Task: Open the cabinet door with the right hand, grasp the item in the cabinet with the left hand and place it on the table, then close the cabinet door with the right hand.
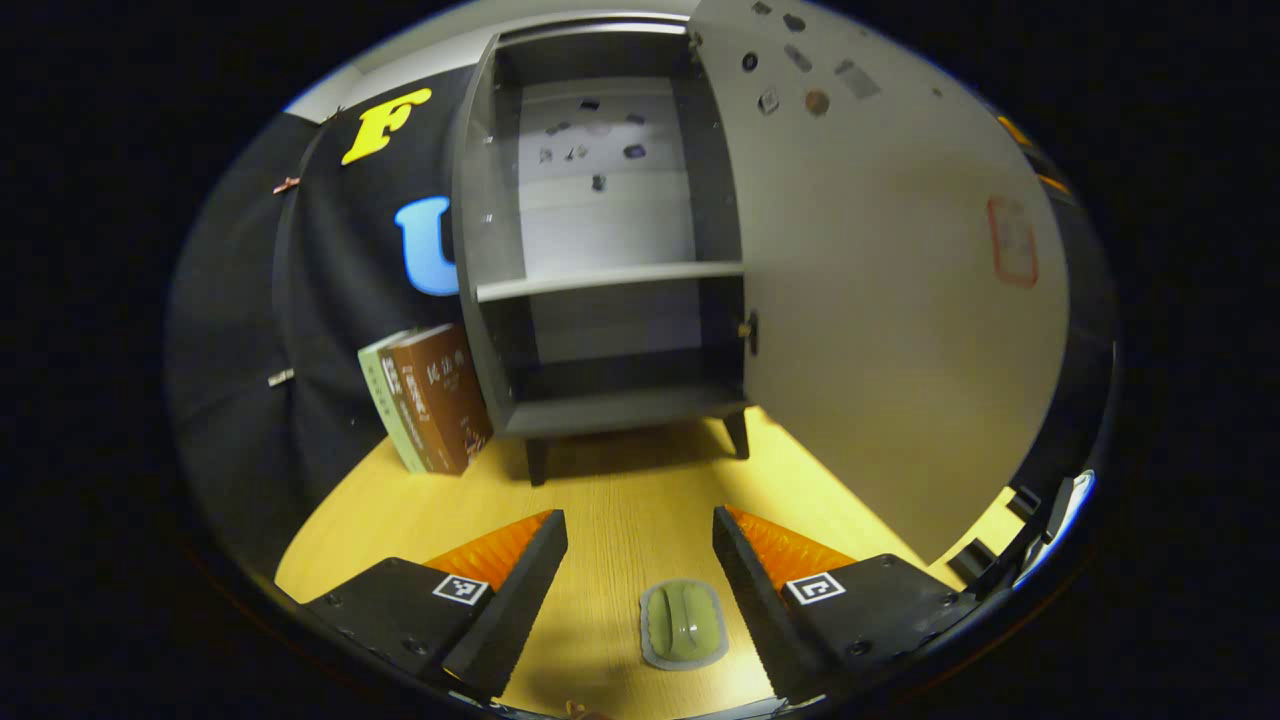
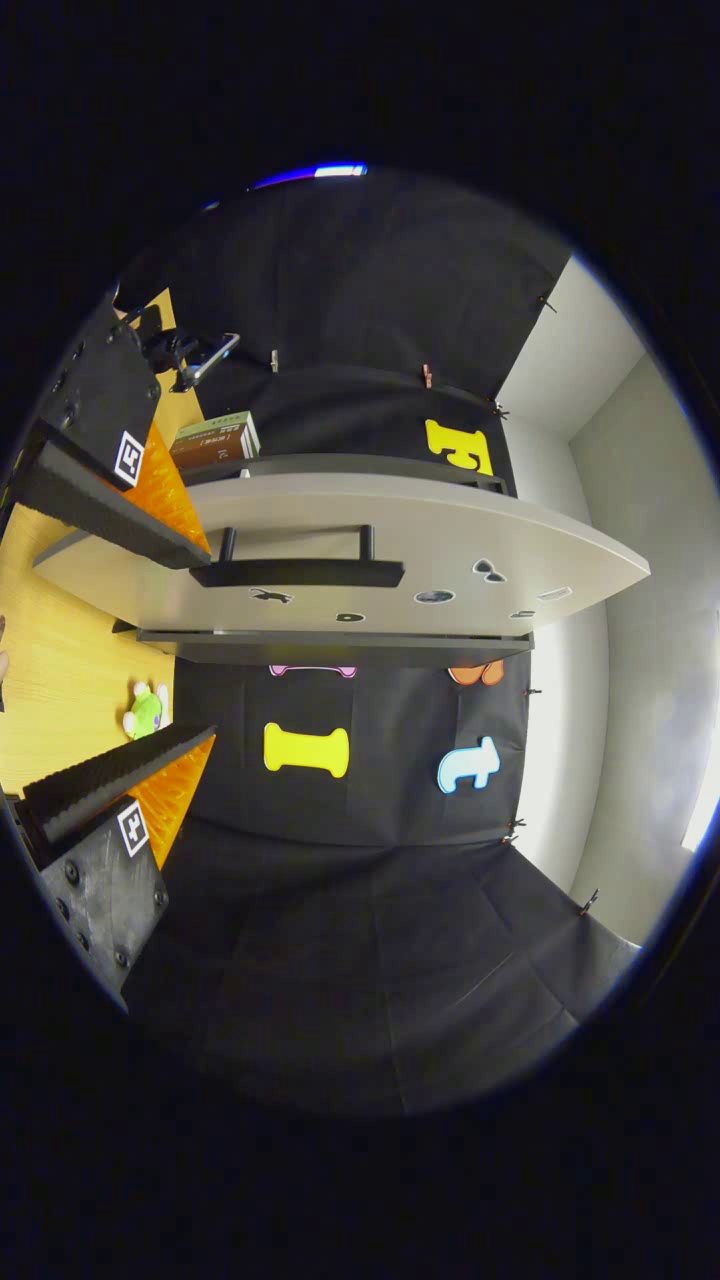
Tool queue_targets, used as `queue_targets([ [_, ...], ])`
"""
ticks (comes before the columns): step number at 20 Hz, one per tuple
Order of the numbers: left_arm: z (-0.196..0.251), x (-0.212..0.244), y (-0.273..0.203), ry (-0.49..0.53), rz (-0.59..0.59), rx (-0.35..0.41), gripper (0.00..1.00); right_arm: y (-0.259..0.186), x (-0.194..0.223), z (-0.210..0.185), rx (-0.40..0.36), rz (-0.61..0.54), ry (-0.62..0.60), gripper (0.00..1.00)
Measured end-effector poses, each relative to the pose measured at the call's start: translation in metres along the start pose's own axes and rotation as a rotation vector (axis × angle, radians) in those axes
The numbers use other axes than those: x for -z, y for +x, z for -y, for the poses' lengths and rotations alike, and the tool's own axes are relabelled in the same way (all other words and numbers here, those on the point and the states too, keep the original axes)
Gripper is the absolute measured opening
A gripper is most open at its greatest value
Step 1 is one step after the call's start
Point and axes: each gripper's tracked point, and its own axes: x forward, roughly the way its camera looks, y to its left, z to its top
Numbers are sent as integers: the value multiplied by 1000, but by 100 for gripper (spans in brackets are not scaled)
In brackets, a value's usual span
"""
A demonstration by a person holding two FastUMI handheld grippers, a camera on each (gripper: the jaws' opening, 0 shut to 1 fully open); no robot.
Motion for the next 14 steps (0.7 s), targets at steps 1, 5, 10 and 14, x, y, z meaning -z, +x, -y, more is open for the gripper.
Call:
queue_targets([
  [1,0,-19,-9,5,32,16,92,-3,-1,-2,5,-5,-3,98],
  [5,-8,-96,-44,13,171,62,90,-4,-7,-12,24,-19,-7,98],
  [10,-20,-165,-85,-14,268,102,95,4,-16,-16,28,-4,-19,98],
  [14,-32,-210,-99,-6,322,59,96,29,-19,-17,-29,1,-18,97],
])
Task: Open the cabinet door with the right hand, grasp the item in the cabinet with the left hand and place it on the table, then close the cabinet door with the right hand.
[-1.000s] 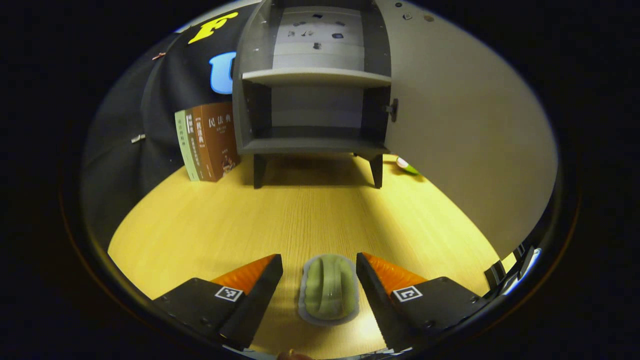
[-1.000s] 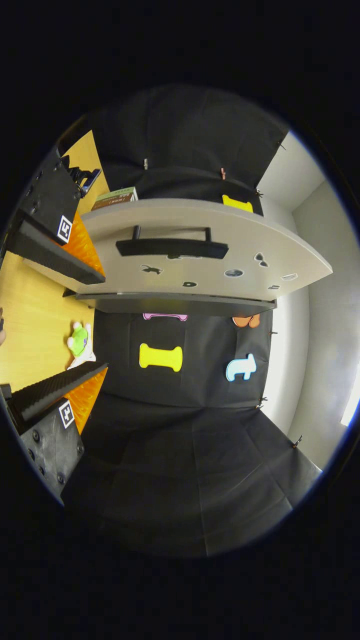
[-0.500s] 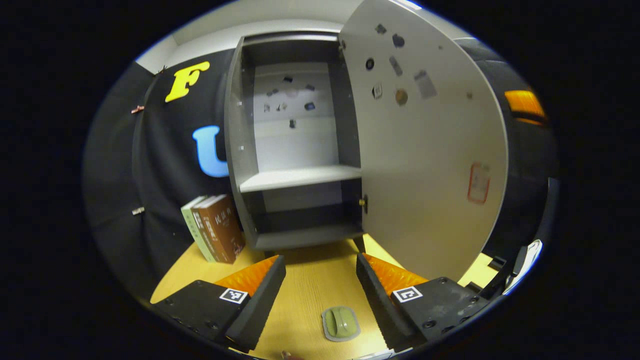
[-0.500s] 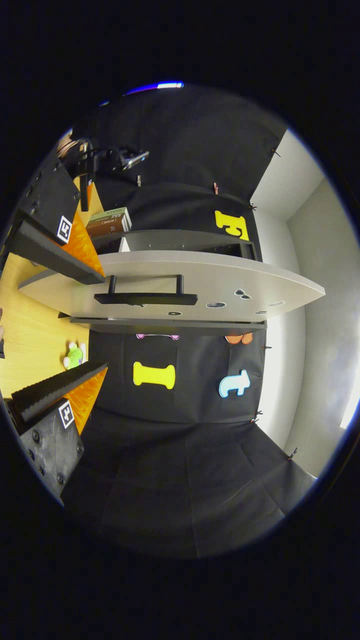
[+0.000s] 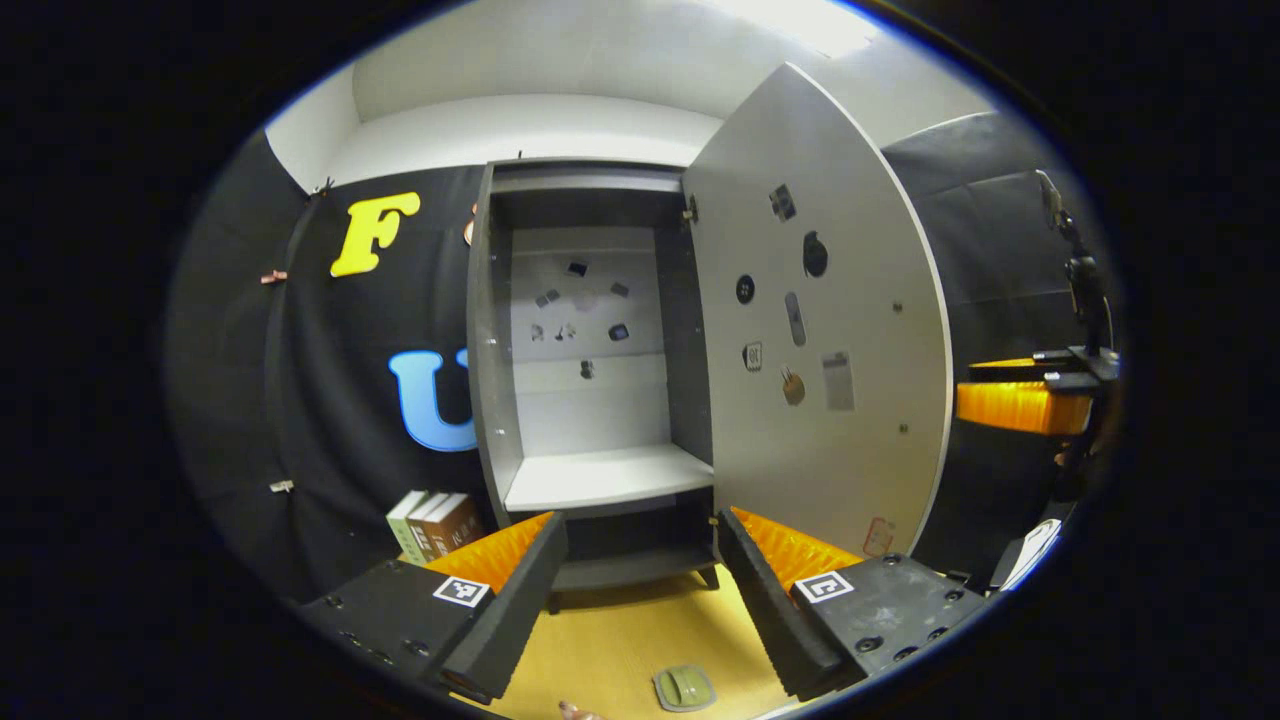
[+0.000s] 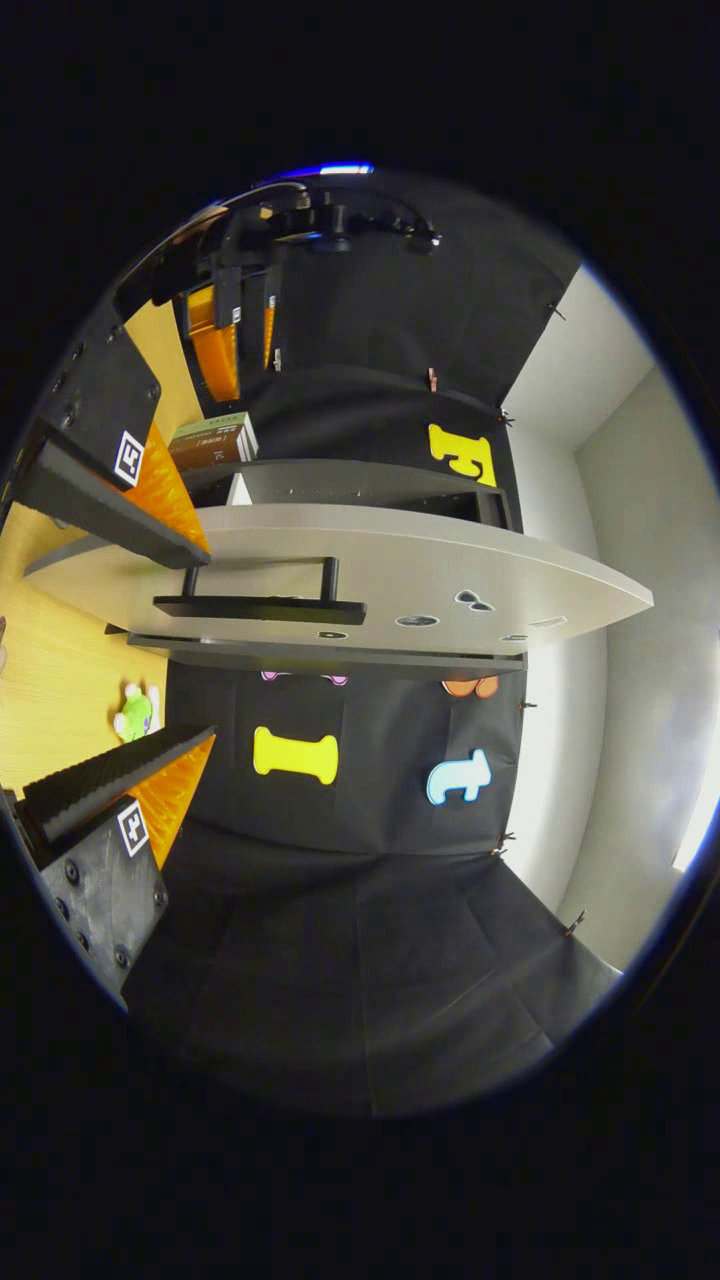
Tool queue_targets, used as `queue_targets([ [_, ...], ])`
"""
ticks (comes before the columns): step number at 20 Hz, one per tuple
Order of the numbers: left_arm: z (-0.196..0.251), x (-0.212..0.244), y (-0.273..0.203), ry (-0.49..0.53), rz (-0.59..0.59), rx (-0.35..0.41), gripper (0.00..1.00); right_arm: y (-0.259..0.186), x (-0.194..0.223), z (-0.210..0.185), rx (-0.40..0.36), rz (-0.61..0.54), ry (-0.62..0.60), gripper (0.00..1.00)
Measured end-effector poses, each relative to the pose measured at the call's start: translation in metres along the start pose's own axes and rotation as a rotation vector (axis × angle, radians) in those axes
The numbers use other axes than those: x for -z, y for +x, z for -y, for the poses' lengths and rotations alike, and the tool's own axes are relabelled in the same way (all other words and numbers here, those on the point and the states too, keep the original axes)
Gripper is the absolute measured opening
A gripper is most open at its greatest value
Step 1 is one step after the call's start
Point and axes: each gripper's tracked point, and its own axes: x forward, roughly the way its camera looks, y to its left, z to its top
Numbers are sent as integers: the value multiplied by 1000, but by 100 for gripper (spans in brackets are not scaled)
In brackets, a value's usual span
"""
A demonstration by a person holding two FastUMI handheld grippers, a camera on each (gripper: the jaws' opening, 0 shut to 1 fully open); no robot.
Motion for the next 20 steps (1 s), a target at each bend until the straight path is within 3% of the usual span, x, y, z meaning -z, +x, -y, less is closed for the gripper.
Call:
queue_targets([
  [3,3,-24,-1,-65,29,-4,97,15,-1,-11,-111,-8,30,95],
  [6,-19,-35,-4,-14,35,-101,96,19,1,-16,-187,1,48,99],
  [7,-21,-32,-2,-10,28,-128,96,20,4,-19,-209,-7,66,95],
  [11,-13,-21,4,-102,3,-107,97,25,5,-41,-279,-27,99,94],
  [14,-32,-15,10,-93,-14,-109,96,28,5,-61,-292,-26,81,95],
  [20,-72,-13,22,-88,-15,-1,95,48,9,-114,-224,-29,81,95],
])
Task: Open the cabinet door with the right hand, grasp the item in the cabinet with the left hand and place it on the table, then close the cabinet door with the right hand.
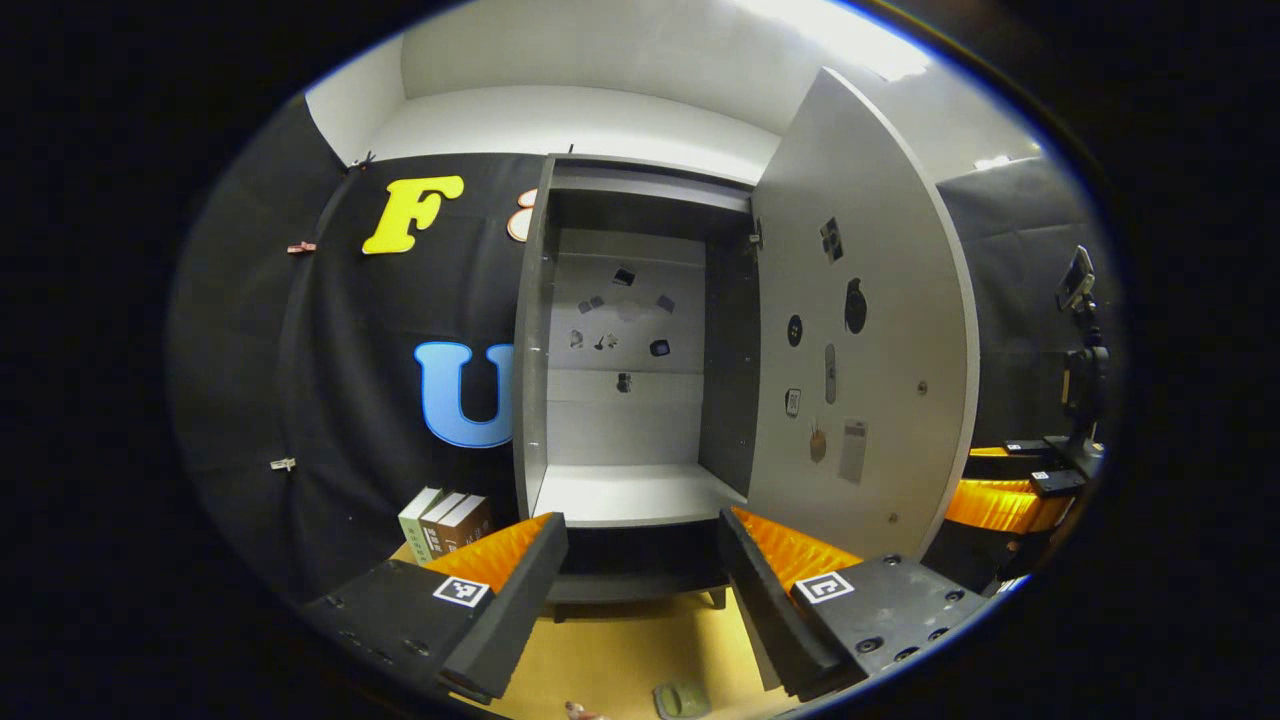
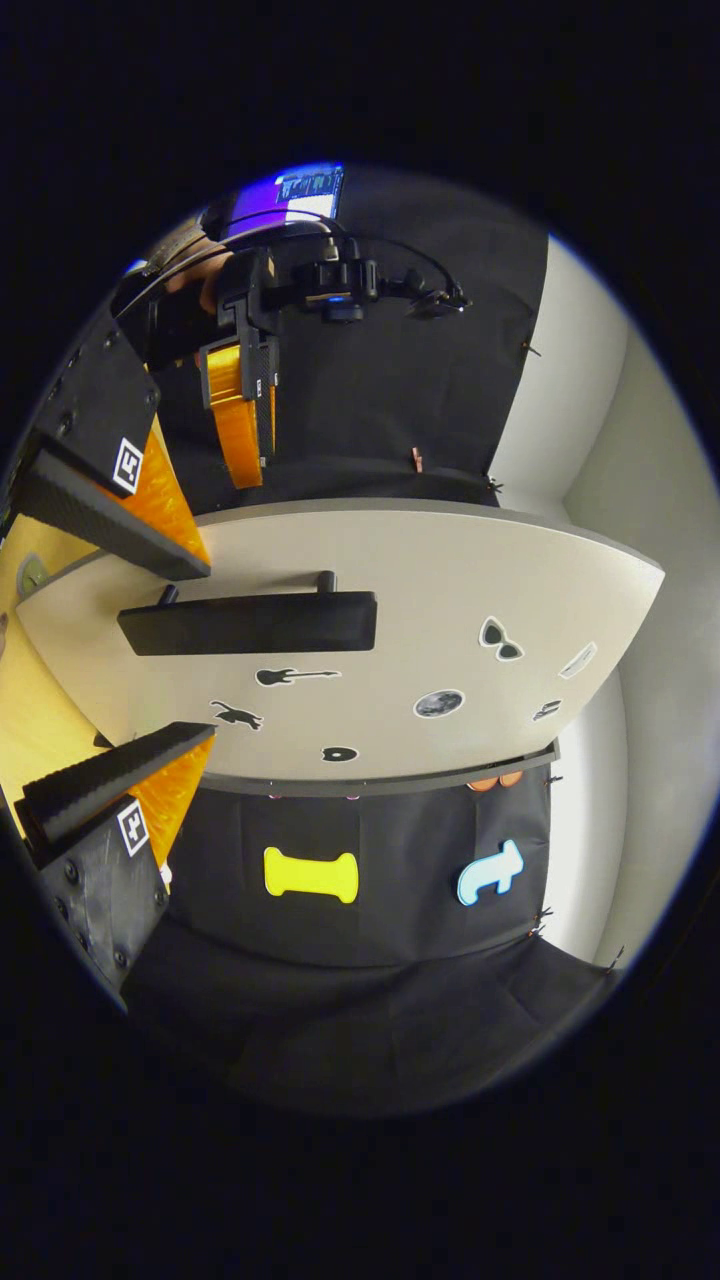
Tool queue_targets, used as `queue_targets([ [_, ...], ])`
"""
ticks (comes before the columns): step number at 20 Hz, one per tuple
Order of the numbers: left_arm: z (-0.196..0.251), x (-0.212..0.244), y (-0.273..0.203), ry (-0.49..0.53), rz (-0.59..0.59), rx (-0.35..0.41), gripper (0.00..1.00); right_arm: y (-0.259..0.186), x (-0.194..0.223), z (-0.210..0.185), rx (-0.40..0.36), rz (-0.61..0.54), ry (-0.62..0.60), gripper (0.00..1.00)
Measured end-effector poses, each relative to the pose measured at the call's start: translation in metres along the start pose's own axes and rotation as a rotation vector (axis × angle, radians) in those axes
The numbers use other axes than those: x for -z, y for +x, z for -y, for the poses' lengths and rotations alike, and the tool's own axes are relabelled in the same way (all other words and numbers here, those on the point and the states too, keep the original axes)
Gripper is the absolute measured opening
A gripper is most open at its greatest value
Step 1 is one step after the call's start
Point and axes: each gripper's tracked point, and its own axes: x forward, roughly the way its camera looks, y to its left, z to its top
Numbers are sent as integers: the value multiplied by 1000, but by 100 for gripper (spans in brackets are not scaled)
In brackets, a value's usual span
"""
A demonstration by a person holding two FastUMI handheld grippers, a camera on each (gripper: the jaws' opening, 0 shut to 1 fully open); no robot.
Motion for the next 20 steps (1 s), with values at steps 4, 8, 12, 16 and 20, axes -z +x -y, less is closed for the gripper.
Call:
queue_targets([
  [4,-36,0,5,-4,3,61,96,27,9,-31,43,2,-10,95],
  [8,-68,1,6,-1,1,111,95,65,15,-64,64,4,-15,94],
  [12,-93,0,5,6,0,123,95,89,23,-93,26,-9,35,98],
  [16,-101,-3,10,17,2,128,95,83,5,-90,83,41,-34,98],
  [20,-88,-21,21,-4,54,149,95,82,-21,-46,224,97,-130,98],
])
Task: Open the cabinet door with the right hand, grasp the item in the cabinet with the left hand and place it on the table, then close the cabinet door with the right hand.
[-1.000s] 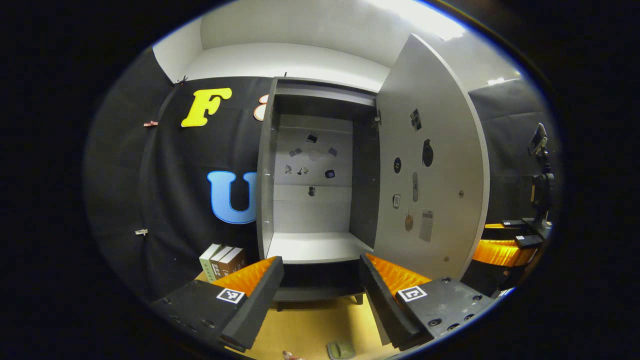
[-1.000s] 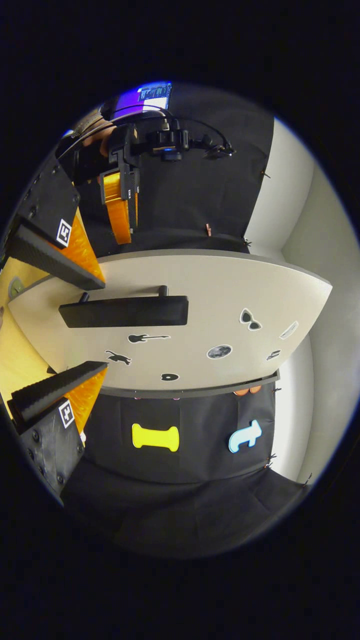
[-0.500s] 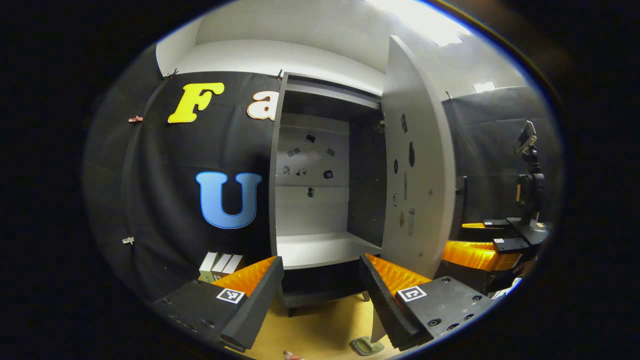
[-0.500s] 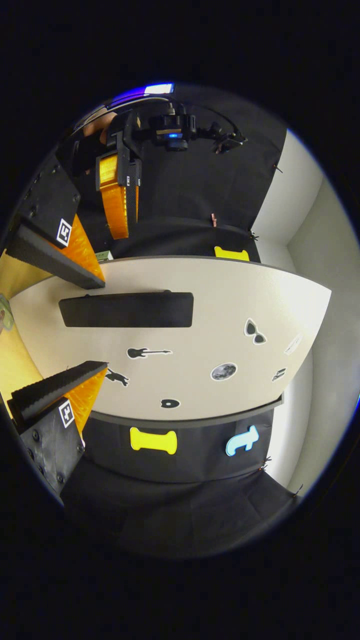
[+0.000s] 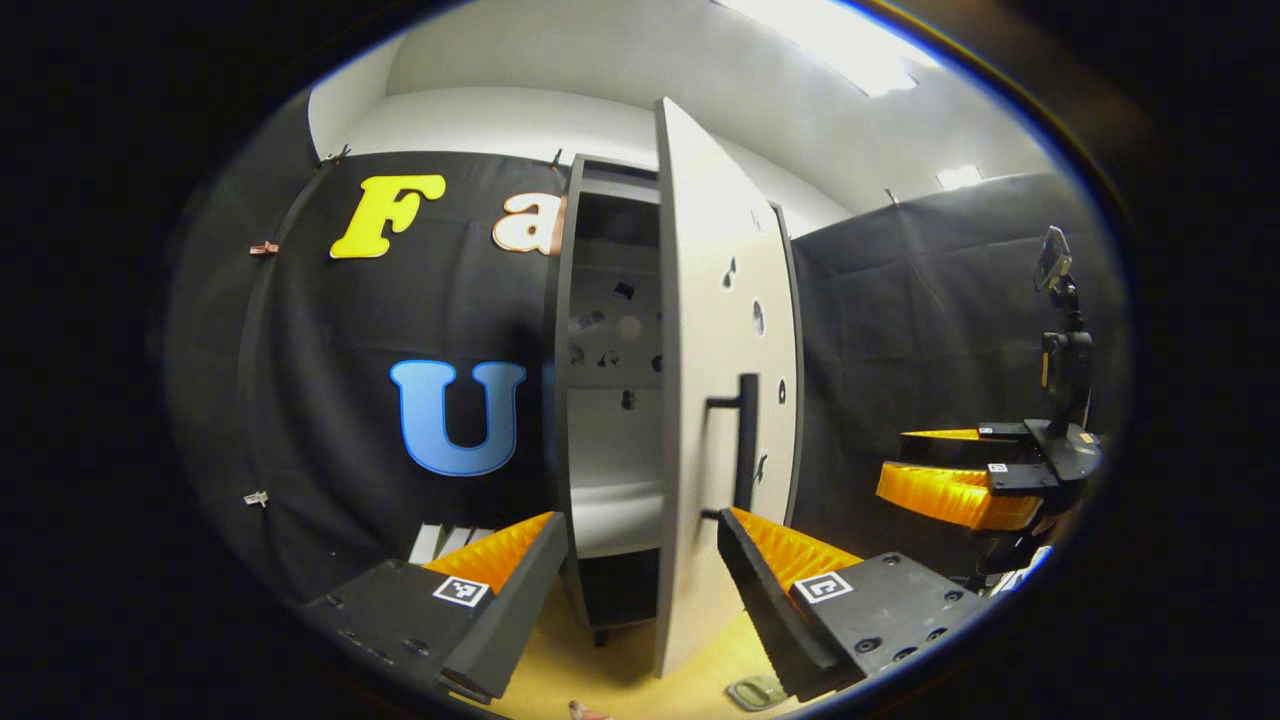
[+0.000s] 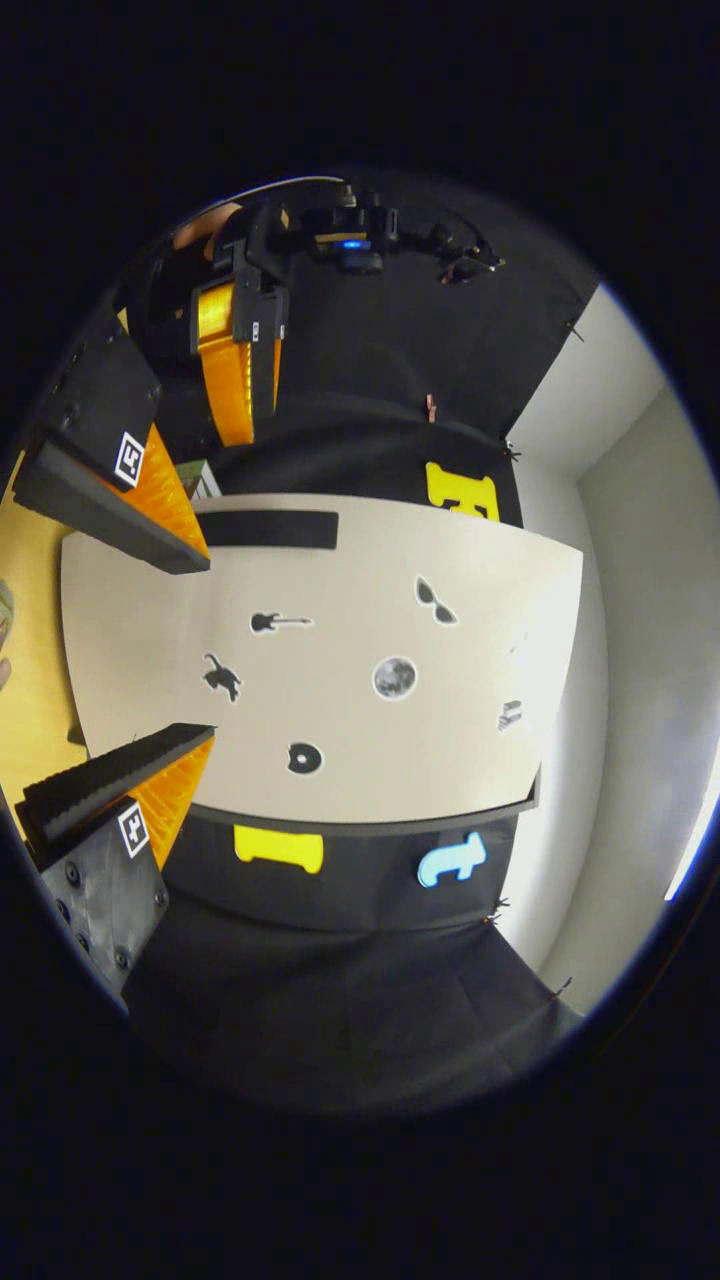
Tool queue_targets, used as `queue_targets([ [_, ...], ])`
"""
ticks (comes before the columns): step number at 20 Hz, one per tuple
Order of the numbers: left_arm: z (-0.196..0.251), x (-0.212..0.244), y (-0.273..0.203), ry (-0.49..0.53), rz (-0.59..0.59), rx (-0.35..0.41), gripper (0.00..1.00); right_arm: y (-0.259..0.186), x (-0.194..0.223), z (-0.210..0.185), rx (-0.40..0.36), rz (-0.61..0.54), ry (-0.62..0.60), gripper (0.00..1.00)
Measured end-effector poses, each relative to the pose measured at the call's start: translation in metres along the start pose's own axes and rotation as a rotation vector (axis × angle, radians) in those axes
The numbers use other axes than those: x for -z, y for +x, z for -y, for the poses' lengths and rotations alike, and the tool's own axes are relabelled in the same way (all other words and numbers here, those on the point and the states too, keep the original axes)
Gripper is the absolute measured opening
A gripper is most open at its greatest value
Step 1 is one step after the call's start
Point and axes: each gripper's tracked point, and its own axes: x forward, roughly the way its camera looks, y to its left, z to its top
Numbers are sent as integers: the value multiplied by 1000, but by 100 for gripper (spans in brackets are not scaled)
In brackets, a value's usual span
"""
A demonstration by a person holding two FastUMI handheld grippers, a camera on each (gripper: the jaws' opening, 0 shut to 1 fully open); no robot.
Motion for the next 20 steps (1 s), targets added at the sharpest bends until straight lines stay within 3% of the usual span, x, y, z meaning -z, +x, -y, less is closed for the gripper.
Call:
queue_targets([
  [2,14,-6,0,-21,10,13,95,4,-15,3,4,44,-14,98],
  [12,60,-17,5,31,33,1,95,-4,-1,11,-63,-61,33,98],
  [20,78,-13,13,4,21,1,95,-5,-12,43,-5,-15,75,98],
])
